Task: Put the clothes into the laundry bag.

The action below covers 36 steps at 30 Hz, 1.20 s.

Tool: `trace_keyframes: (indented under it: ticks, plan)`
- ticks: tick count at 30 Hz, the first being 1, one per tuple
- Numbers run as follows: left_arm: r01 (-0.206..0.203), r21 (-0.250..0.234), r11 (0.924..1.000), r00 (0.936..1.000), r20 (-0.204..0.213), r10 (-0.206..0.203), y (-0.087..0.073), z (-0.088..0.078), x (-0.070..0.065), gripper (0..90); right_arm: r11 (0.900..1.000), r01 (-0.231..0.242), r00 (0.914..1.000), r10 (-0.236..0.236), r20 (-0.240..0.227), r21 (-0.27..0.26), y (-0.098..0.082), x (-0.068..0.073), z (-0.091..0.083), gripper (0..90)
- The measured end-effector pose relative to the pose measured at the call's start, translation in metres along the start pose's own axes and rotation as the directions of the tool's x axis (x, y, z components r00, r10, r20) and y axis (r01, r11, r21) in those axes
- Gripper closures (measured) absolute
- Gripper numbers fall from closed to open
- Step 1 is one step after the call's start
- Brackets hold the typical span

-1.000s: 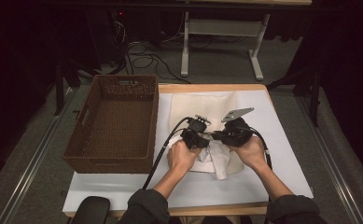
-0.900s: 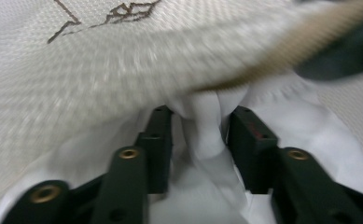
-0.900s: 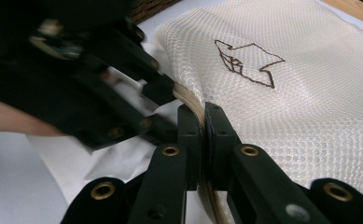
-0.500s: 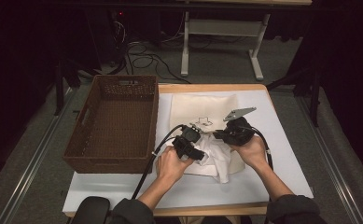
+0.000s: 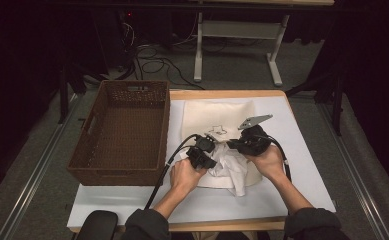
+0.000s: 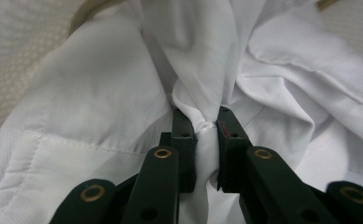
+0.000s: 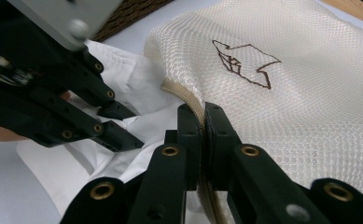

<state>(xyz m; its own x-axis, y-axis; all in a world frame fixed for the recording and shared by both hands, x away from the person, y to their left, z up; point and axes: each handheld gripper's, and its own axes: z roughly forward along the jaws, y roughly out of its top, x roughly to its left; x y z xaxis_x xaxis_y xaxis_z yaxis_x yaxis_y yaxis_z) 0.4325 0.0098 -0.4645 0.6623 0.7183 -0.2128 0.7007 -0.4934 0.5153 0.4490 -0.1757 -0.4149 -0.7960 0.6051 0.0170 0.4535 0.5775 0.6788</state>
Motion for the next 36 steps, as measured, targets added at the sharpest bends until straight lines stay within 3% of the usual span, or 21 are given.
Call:
trace_keyframes:
  ticks: [7, 11, 15, 20, 26, 31, 32, 36]
  plan:
    - [0.017, -0.054, 0.9984, 0.9992, 0.037, -0.015, 0.016, -0.011, -0.002, 80.5, 1.0, 0.025, 0.9993, -0.025, -0.029, -0.007, 0.003, 0.006, -0.001, 87.7]
    - [0.038, -0.073, 0.9966, 0.9993, 0.006, -0.038, 0.029, -0.007, 0.001, 80.4, 0.999, 0.038, 0.9983, -0.039, -0.044, -0.008, 0.007, 0.011, -0.003, 87.7]
    - [0.05, -0.094, 0.9943, 0.9981, -0.031, -0.053, 0.03, -0.001, 0.007, 78.9, 0.999, 0.043, 0.9985, -0.042, -0.035, 0.009, 0.006, 0.009, -0.001, 87.7]
    - [0.015, -0.08, 0.9967, 0.9986, -0.05, -0.019, 0.025, -0.002, 0.002, 62.1, 0.999, 0.029, 0.9993, -0.028, -0.026, 0.018, 0.001, 0.006, 0.002, 87.6]
    - [-0.008, -0.063, 0.998, 0.9987, -0.052, 0.004, 0.019, -0.022, -0.005, 47.0, 1.0, 0.017, 0.9998, -0.017, -0.013, 0.008, 0.0, 0.002, 0.0, 87.5]
    - [-0.007, -0.009, 0.9999, 0.9976, -0.068, 0.006, 0.011, -0.031, -0.004, 42.1, 1.0, 0.013, 0.9999, -0.013, -0.005, 0.008, -0.001, 0.002, -0.002, 87.4]
    - [-0.008, 0.026, 0.9996, 0.9962, -0.086, 0.01, 0.007, -0.029, -0.003, 41.9, 1.0, 0.017, 0.9998, -0.017, -0.005, 0.008, -0.001, 0.002, -0.002, 87.3]
    - [-0.005, 0.059, 0.9982, 0.9942, -0.107, 0.011, 0.002, -0.024, -0.002, 42.8, 1.0, 0.015, 0.9999, -0.014, -0.003, 0.011, -0.001, 0.002, -0.002, 87.3]
